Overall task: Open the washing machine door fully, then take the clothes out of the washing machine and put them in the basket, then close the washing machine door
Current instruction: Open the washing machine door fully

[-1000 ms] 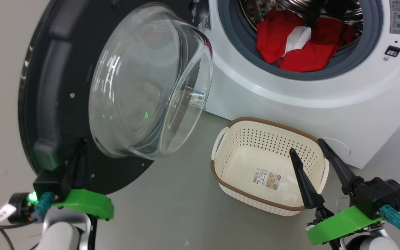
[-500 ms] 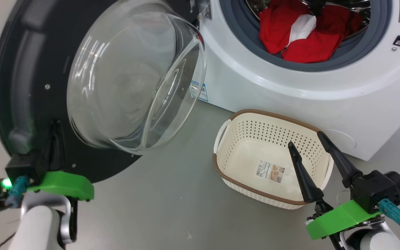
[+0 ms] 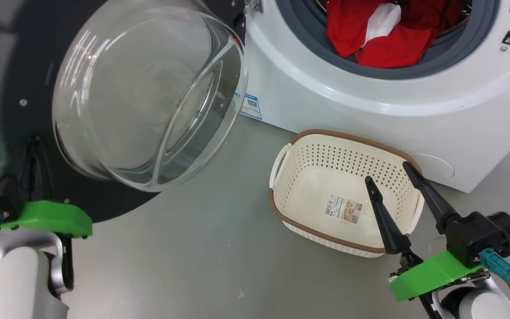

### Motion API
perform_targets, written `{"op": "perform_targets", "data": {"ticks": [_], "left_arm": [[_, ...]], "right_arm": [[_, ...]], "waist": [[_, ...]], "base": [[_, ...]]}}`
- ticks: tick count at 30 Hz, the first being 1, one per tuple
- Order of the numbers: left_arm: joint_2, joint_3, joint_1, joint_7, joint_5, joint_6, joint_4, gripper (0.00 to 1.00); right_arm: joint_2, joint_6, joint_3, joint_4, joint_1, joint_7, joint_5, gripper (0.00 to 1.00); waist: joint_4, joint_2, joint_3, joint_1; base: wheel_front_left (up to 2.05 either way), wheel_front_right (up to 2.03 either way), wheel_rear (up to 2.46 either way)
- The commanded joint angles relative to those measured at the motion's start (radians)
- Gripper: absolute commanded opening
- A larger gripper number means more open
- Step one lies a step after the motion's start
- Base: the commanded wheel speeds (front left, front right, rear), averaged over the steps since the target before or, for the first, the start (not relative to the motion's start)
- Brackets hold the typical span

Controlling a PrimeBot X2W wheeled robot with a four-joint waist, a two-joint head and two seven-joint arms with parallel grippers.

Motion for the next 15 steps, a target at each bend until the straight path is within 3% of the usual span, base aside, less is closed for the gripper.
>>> {"op": "perform_targets", "data": {"ticks": [1,15], "left_arm": [[0.046,0.054,-0.042,-0.007,0.016,0.001,-0.010,0.00],[0.038,0.123,-0.079,-0.007,0.072,-0.029,0.057,0.00]], "right_arm": [[0.003,0.006,0.028,-0.033,-0.036,0.005,-0.009,1.00],[0.003,0.006,0.031,-0.034,-0.036,0.014,-0.013,1.00]], "waist": [[-0.003,0.0000,0.005,0.0000],[-0.003,0.0000,0.005,0.0000]], "base": [[0.00,0.00,0.00],[0.00,0.00,0.00]]}}
